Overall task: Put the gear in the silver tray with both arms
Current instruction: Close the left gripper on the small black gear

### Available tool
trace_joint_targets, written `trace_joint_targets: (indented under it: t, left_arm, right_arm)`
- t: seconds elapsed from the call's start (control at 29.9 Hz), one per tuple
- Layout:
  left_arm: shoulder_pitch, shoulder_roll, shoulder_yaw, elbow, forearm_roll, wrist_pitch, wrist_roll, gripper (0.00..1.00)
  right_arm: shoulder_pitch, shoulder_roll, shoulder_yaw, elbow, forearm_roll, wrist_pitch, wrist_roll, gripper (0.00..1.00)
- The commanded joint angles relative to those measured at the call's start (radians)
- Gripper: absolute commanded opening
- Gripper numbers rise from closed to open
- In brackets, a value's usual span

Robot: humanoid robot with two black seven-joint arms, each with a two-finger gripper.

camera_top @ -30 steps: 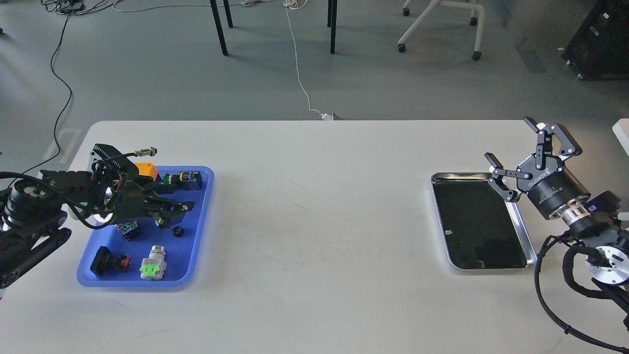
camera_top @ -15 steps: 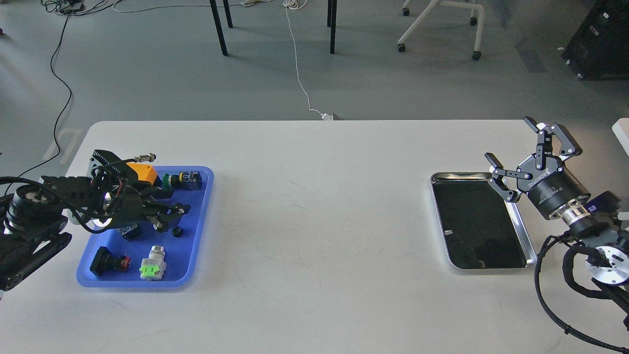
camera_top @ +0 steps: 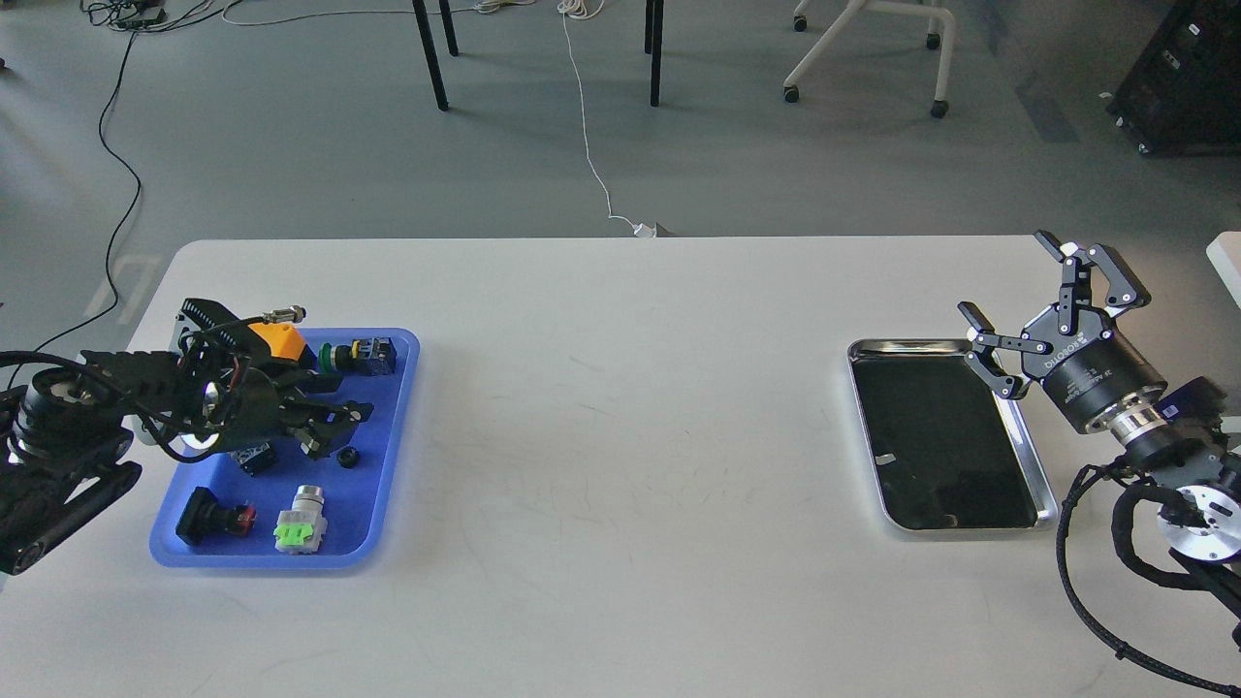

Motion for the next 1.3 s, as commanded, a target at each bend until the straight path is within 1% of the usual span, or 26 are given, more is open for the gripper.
trace_joint_targets:
  t: [0.0,0.6,0.8,1.07,1.27]
  left_arm:
    - [0.002,0.0,0.001,0.002,0.0,0.001,0.0,0.55]
    - [0.009,-0.001,0.009,0.002,0.0,0.001,0.0,0.55]
    - [0.009,-0.023,0.009,0.01,0.0,0.001,0.0,0.54]
    - [0.011,-0.023,0.009,0.024,0.0,0.001,0.0,0.43]
    - [0.011,-0.021,0.012,0.024,0.0,0.001,0.0,0.29]
  right_arm:
    - [-0.001,0.0,0.0,0.0,0.0,0.0,0.0,1.0]
    - [-0.001,0.0,0.0,0.0,0.0,0.0,0.0,1.0]
    - [-0.001,0.0,0.0,0.0,0.0,0.0,0.0,1.0]
    - [-0.001,0.0,0.0,0.0,0.0,0.0,0.0,1.0]
    - [-0.001,0.0,0.001,0.0,0.0,0.0,0.0,1.0]
